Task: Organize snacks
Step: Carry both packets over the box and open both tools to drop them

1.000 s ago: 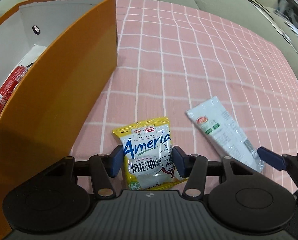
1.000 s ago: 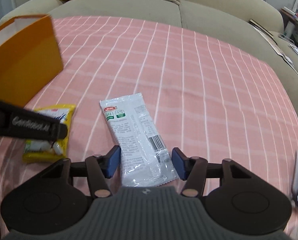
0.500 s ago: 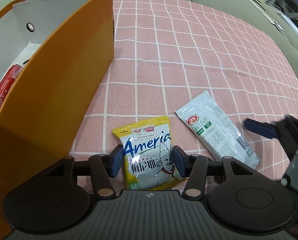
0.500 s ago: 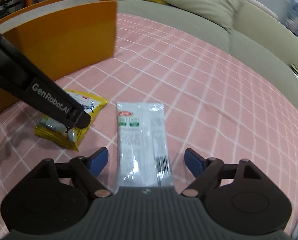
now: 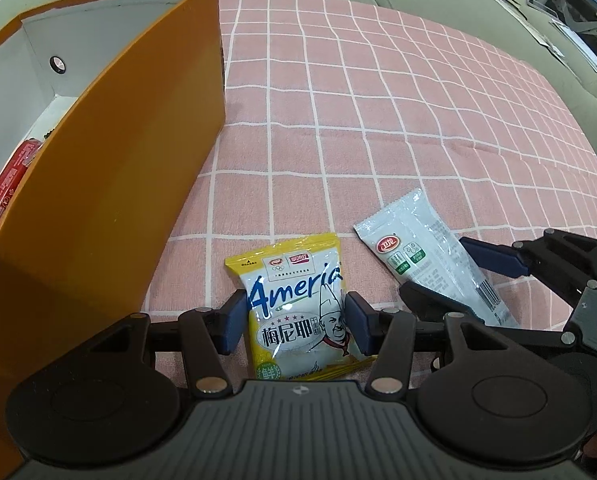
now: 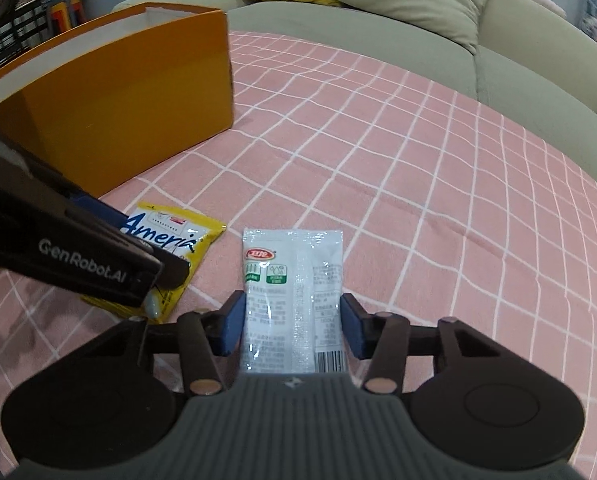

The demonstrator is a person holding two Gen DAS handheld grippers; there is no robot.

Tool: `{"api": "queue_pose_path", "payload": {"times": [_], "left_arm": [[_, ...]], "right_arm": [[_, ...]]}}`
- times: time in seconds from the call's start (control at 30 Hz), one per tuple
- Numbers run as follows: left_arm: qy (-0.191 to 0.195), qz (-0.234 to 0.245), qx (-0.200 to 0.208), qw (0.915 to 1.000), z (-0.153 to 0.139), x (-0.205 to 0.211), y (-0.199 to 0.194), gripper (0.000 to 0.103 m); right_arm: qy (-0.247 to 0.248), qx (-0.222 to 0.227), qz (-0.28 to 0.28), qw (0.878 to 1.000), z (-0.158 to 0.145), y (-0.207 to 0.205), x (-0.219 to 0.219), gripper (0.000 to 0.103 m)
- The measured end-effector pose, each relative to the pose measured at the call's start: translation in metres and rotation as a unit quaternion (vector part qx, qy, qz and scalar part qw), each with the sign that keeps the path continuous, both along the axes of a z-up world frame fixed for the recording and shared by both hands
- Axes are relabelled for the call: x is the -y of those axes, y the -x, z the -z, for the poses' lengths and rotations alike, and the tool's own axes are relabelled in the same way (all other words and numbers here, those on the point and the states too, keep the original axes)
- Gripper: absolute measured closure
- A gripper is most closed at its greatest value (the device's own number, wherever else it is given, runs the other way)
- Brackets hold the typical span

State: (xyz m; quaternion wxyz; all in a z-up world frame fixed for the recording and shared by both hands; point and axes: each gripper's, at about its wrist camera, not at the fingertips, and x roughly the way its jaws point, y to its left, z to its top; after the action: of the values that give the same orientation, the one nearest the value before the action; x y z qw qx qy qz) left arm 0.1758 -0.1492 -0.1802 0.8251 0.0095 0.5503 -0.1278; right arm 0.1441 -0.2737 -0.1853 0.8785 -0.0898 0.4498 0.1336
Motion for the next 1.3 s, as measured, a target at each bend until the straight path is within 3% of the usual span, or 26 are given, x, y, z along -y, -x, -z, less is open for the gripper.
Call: {"api": "queue_pose_path", "payload": {"times": [0.2, 0.57, 0.83, 1.07, 1.3], "left_arm": [[0.009, 0.007, 0.011, 0.9999, -0.016, -0.004, 0.014, 0.044], [0.059, 0.009, 0.067, 0.9960, -0.082, -0.020, 0.048, 0.044], [0.076, 0.001, 0.112, 0.9908, -0.126, -0.050, 0.066, 0.044], [0.063, -0.018, 0.151, 0.9864, -0.155, -0.089, 0.068, 0.044], [0.041, -0.040, 0.153, 0.9866, -0.171, -0.142, 0.047, 0.044]], "right_arm": [[-0.015, 0.000, 0.046, 0.999, -0.012, 0.008, 0.003, 0.057], [-0.047, 0.042, 0.089, 0.994, -0.064, 0.041, -0.001, 0.057], [-0.080, 0.067, 0.081, 0.991, -0.104, 0.051, -0.021, 0.058], [-0.111, 0.090, 0.060, 0.988, -0.138, 0.043, -0.056, 0.058], [-0.134, 0.105, 0.025, 0.985, -0.165, 0.024, -0.104, 0.058]]}}
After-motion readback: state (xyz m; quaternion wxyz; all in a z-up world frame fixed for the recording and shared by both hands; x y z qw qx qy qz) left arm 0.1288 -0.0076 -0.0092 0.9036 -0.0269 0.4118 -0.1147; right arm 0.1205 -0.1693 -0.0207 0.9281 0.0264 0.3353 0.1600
